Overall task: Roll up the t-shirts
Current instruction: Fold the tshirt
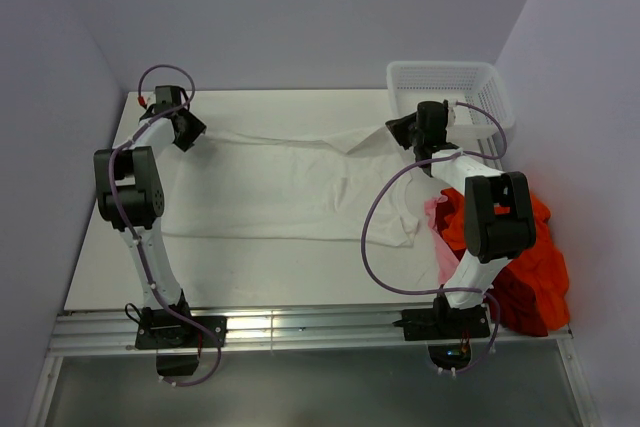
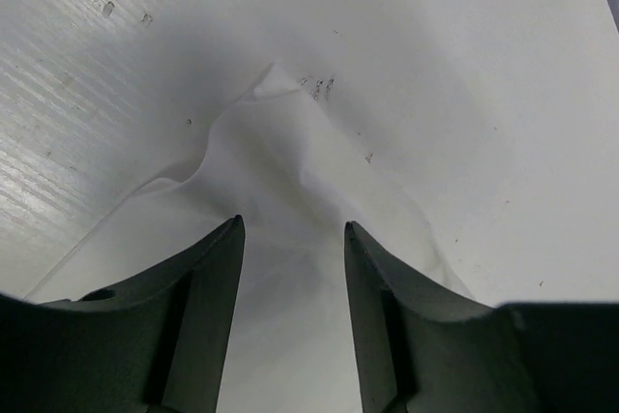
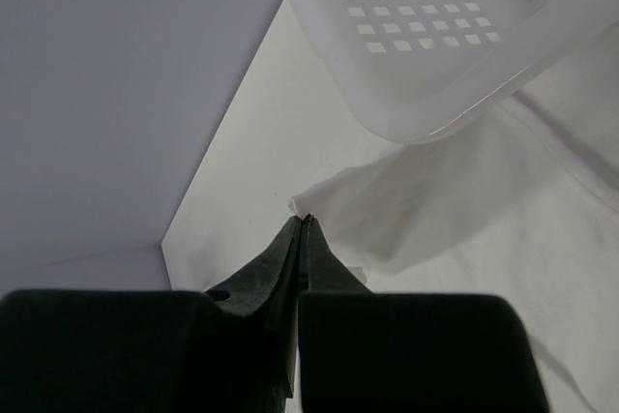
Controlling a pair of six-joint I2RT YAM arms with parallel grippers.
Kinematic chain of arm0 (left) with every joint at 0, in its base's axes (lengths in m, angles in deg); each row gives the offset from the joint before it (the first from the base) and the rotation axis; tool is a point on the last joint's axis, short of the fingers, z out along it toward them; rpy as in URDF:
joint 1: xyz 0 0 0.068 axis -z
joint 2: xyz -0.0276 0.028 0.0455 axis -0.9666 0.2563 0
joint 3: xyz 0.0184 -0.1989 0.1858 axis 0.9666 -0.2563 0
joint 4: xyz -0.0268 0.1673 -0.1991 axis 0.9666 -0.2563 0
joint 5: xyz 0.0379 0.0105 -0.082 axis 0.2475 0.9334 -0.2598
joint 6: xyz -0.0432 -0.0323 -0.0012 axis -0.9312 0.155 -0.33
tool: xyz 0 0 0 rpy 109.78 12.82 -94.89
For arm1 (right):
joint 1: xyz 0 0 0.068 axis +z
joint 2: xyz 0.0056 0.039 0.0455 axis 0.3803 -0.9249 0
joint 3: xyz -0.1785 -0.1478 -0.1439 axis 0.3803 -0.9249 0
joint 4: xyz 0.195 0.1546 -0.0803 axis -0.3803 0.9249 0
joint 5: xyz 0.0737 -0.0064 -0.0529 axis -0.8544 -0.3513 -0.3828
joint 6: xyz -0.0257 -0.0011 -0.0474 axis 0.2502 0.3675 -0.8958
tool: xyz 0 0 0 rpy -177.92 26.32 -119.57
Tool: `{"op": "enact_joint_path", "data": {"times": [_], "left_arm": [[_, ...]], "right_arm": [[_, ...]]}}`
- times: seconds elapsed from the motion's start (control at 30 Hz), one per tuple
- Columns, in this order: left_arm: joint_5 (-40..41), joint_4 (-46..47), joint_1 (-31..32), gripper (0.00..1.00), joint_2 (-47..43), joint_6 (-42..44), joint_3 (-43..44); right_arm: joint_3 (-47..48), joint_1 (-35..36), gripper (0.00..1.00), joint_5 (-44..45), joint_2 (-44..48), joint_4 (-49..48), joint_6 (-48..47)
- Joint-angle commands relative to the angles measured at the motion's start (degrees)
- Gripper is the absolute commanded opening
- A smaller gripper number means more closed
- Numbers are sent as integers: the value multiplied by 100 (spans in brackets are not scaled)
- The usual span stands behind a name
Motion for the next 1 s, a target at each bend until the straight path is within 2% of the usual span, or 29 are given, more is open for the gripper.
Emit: {"op": "enact_joint_path", "data": {"times": [0.0, 0.1, 0.23, 0.33, 0.5, 0.67, 0.77, 0.87, 0.9, 0.97], "left_arm": [[30, -106, -19, 54, 126, 89, 242], [30, -27, -45, 60, 144, 54, 339], [-22, -219, -115, 60, 494, 71, 908], [-145, -475, -168, 59, 785, 54, 1383], [-286, -290, -203, 59, 759, 97, 1376], [-427, -519, -256, 58, 1119, 106, 1719], [-453, -431, -265, 54, 1225, 80, 1675], [-567, -387, -265, 37, 1269, 89, 1658], [-576, -378, -256, 19, 1269, 89, 1632], [-629, -282, -256, 3, 1225, 80, 1587]], "right_arm": [[83, -64, 0, 24, 114, -187, 58], [75, -64, 0, 24, 122, -195, 41], [92, -73, 0, 15, 96, -187, 41], [110, -64, 0, 24, 105, -169, 23], [162, -73, 0, 15, 61, -160, 32], [154, -73, 0, 24, 61, -151, 23], [145, -82, 0, 33, 70, -134, 6], [162, -82, 0, 41, 87, -125, 6], [154, -82, 0, 50, 96, -125, 5], [154, -82, 0, 50, 96, -125, 14]]}}
